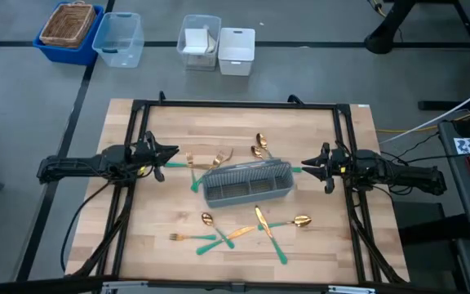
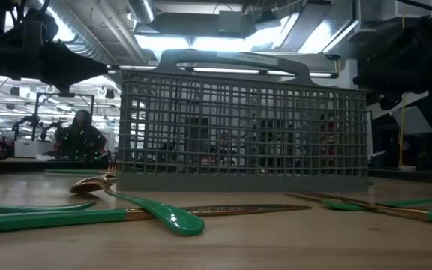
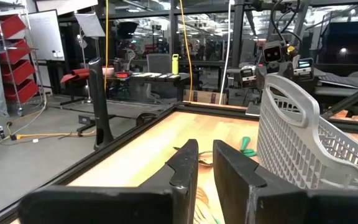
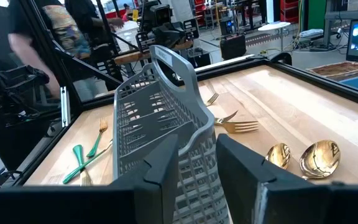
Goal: Sort silverware
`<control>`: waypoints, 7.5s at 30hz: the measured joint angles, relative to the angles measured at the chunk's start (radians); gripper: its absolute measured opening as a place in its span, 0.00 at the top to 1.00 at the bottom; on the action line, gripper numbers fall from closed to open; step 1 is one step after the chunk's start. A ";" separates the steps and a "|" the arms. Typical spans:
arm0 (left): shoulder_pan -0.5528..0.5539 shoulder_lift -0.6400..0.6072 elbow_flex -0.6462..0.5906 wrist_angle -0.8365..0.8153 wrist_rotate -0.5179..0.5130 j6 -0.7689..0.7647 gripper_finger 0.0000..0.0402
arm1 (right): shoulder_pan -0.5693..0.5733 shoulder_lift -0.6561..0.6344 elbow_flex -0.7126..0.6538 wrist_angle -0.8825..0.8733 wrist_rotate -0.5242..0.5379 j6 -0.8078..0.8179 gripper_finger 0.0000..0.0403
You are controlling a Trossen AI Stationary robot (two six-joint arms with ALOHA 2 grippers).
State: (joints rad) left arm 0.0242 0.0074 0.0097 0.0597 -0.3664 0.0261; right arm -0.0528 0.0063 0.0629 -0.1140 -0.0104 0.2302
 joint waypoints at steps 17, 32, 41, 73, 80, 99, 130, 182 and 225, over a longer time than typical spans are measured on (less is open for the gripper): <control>0.000 0.000 0.000 0.000 0.000 0.000 0.89 | 0.000 0.000 0.000 0.000 0.000 0.000 0.73; 0.014 0.000 0.000 0.020 -0.075 -0.040 0.89 | 0.001 0.000 -0.005 0.073 0.046 0.000 0.73; 0.026 0.000 0.000 0.183 -0.076 -0.330 0.89 | 0.001 0.000 -0.003 0.513 0.106 0.010 0.73; 0.060 0.764 0.463 -0.546 -0.016 -0.332 0.89 | 0.000 0.336 0.348 0.227 0.471 0.129 0.73; 0.077 0.877 0.465 -0.547 -0.014 -0.230 0.89 | 0.000 0.425 0.485 0.113 0.440 0.073 0.73; 0.075 1.159 0.465 -0.515 0.117 -0.224 0.62 | 0.000 0.451 0.502 0.110 0.373 0.000 0.73; 0.195 1.313 0.458 -0.388 0.237 -0.134 0.91 | 0.000 0.451 0.502 0.101 0.371 0.000 0.73; 0.195 1.201 0.540 -0.648 0.248 -0.157 0.93 | 0.000 0.451 0.502 0.089 0.372 0.000 0.73; 0.193 1.201 0.623 -1.069 0.569 -0.402 0.92 | 0.000 0.451 0.502 0.087 0.304 0.009 0.73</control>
State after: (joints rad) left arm 0.2173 1.2083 0.6323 -1.0096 0.2028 -0.3757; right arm -0.0525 0.4570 0.5648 -0.0265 0.2935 0.2390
